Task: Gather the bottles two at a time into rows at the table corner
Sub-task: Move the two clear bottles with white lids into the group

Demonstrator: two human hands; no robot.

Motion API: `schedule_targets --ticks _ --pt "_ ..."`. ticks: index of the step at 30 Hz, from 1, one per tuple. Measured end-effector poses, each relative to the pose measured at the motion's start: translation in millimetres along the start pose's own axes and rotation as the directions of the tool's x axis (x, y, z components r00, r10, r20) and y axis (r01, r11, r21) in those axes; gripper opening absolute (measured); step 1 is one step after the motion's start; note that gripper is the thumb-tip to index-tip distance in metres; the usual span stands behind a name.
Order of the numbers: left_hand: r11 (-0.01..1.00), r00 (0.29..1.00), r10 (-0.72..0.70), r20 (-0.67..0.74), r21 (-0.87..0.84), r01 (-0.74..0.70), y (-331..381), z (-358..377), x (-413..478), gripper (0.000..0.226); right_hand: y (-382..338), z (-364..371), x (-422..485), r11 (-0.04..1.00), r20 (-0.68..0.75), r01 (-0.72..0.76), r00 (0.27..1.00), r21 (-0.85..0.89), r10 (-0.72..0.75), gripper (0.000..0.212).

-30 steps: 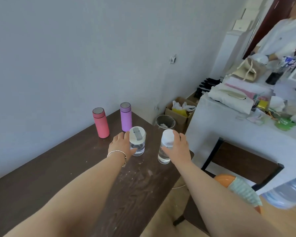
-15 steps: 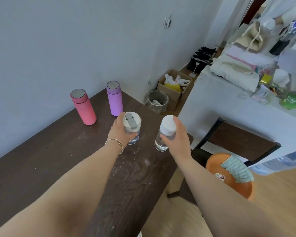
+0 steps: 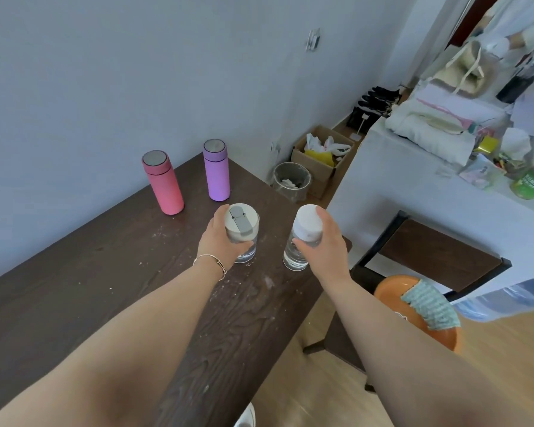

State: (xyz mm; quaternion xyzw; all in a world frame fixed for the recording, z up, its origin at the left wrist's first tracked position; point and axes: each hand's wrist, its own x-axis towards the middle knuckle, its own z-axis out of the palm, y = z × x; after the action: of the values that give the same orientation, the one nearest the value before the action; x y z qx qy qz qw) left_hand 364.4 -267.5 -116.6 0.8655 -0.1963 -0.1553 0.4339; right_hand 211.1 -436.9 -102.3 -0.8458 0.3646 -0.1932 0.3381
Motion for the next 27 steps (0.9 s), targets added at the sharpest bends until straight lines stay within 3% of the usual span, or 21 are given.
schedule_targets --ticks 10,27 --pt "0.998 0.990 -0.055 -0.127 0.013 0.057 6.6 -28.3 -84.0 0.086 -18.2 -26.5 -44.2 0.993 0.045 0.113 0.992 0.028 -0.114 0.097" --pt "0.969 0.887 -0.244 -0.391 -0.066 0.238 0.7 -61.6 -311.2 0.097 -35.7 -71.5 -182.2 0.953 0.339 0.214 0.899 0.216 -0.278 0.095"
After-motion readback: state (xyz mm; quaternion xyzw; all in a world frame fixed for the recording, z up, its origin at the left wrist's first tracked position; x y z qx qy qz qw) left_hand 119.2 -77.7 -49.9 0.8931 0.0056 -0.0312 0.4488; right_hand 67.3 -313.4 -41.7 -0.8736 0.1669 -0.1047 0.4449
